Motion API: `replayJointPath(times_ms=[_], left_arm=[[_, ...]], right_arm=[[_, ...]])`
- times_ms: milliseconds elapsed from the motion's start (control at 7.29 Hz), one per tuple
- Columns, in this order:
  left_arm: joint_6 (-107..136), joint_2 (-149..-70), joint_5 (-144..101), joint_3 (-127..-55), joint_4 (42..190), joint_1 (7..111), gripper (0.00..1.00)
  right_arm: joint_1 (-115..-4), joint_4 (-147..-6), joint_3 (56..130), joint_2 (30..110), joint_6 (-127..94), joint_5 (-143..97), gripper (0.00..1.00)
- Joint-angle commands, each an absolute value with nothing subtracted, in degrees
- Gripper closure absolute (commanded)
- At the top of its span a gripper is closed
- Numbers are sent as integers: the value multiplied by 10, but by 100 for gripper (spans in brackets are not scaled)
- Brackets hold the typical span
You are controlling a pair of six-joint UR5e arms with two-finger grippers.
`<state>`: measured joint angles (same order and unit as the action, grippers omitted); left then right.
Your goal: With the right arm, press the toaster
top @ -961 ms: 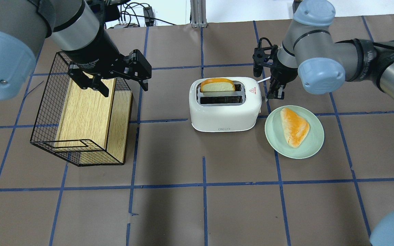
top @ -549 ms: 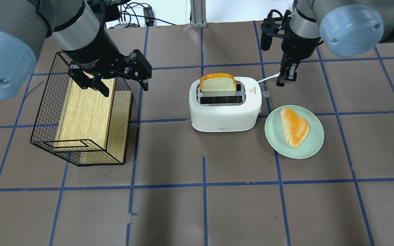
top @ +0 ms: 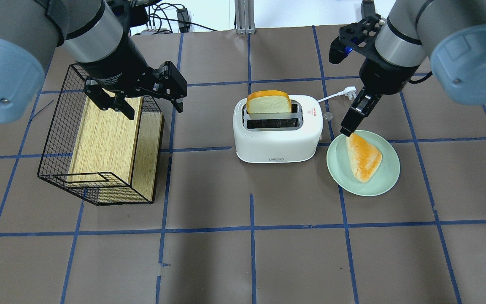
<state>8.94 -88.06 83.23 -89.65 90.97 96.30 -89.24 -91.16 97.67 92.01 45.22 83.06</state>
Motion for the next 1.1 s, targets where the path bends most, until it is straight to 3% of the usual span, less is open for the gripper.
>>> replayJointPath(times_ms=[0,275,686,961], left_arm=[[90,-881,832,-896,910,962,0],[90,-881,832,-896,910,962,0],[90,-881,831,-896,910,962,0],[90,-881,831,-896,910,962,0]], right_arm=[[-892,-913,997,946,297,845,9],[-892,-914,986,958,246,878,4],[-893,-902,912,921,202,881,4],[-894,-881,910,917,164,896,4]])
